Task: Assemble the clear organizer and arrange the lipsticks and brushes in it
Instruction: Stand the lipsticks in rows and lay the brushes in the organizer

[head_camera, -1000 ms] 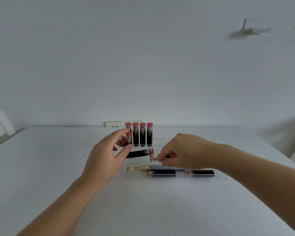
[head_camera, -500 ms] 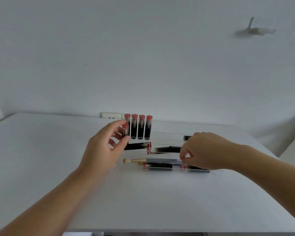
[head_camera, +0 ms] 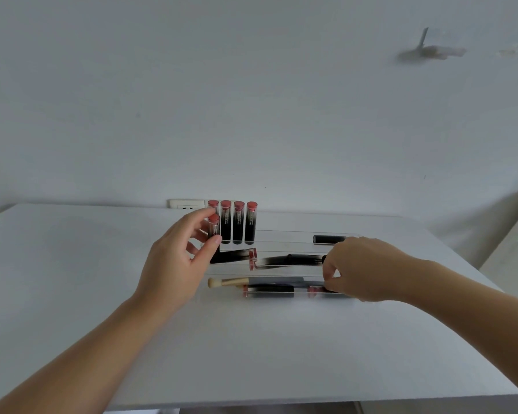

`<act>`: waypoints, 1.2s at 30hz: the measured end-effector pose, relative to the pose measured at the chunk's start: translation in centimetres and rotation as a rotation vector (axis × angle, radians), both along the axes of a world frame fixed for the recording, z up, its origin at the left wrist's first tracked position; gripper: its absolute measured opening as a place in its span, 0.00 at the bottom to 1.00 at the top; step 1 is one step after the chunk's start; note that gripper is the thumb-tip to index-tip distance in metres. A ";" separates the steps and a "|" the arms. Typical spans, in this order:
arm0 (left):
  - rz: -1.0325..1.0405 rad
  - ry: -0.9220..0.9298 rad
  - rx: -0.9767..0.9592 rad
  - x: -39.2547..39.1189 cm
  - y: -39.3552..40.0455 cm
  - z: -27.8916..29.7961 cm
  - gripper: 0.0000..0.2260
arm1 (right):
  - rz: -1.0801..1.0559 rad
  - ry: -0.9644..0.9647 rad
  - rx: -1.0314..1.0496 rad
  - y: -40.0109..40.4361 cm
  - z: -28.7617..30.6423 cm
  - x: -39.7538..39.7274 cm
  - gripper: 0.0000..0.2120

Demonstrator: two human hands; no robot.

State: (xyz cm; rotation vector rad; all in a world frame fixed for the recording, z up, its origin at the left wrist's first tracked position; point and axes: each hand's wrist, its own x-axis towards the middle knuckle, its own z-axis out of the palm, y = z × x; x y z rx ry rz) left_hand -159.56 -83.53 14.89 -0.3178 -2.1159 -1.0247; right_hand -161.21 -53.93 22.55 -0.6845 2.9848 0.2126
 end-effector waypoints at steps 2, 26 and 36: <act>-0.002 0.003 0.007 -0.1 0.0 -0.1 0.20 | -0.057 -0.057 0.009 0.3 0.0 0.2 0.13; 0.000 -0.002 0.039 -0.1 -0.2 -0.4 0.19 | -0.235 -0.115 -0.028 2.3 -0.8 0.7 0.15; -0.005 -0.029 0.046 0.1 0.0 -0.4 0.19 | -0.203 -0.084 0.177 3.6 -0.8 0.7 0.10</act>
